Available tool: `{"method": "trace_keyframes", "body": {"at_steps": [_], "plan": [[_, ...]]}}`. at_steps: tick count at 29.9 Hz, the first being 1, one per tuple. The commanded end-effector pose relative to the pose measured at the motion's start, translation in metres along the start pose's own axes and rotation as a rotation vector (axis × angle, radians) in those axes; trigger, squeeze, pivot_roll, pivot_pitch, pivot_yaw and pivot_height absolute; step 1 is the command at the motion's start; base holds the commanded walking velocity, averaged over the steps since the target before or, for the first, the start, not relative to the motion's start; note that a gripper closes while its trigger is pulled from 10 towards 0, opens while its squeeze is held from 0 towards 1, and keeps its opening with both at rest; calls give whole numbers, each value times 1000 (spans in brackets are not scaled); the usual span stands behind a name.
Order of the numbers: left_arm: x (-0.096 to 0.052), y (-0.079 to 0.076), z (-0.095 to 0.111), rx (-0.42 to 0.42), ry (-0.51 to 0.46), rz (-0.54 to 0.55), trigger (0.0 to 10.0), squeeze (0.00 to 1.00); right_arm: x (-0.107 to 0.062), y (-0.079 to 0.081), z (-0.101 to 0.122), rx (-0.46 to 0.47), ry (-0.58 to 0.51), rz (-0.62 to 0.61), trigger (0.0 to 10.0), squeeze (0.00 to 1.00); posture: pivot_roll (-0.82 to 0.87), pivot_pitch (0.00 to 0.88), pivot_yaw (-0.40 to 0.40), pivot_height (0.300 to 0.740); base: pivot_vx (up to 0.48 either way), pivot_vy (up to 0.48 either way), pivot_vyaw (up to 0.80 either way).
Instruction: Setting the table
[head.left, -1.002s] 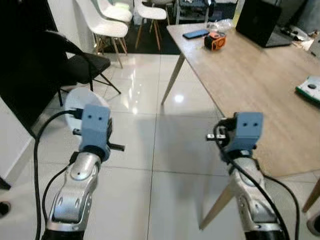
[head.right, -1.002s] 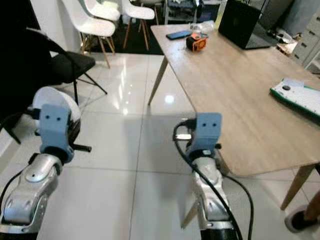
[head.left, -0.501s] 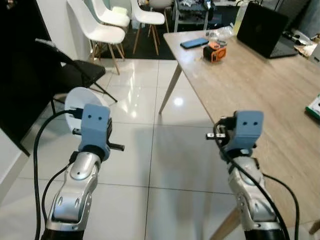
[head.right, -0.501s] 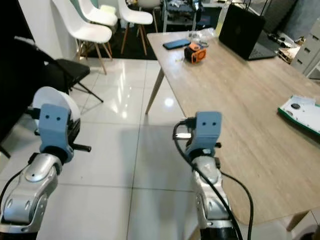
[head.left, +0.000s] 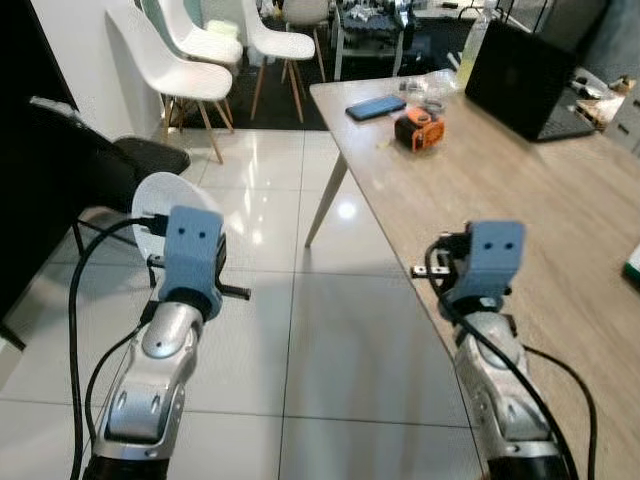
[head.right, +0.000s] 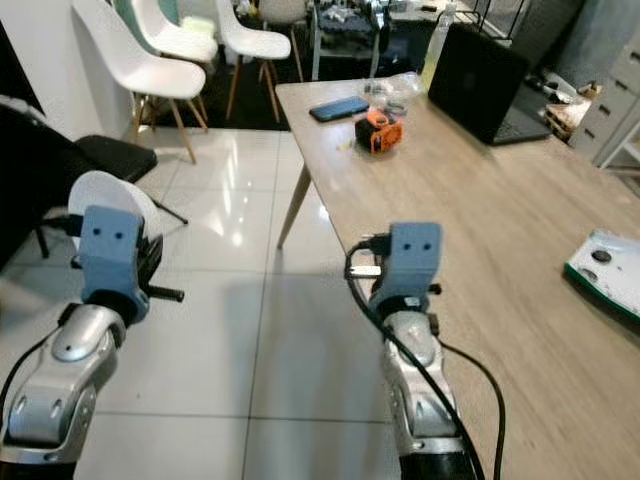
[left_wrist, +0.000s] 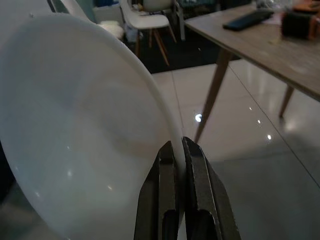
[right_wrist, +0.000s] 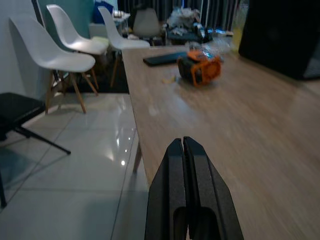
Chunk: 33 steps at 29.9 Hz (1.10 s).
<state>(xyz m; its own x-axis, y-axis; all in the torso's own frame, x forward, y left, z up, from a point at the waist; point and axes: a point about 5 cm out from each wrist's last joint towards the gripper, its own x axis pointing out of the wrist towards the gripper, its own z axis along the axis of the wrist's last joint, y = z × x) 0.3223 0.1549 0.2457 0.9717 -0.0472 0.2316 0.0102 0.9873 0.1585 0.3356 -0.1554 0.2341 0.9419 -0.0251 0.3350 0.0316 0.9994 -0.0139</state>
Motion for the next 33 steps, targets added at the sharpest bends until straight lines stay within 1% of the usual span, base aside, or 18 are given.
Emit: {"method": "trace_keyframes", "body": {"at_steps": [1, 33], "plan": [[-3, 7, -5, 1, 13, 22, 10000, 0, -2, 6, -4, 10, 12, 18, 10000, 0, 52, 146, 37, 740, 431, 0, 0], [-3, 7, -5, 10, 15, 21, 10000, 0, -2, 6, -5, 13, 15, 12, 10000, 0, 63, 150, 41, 740, 411, 0, 0]]}}
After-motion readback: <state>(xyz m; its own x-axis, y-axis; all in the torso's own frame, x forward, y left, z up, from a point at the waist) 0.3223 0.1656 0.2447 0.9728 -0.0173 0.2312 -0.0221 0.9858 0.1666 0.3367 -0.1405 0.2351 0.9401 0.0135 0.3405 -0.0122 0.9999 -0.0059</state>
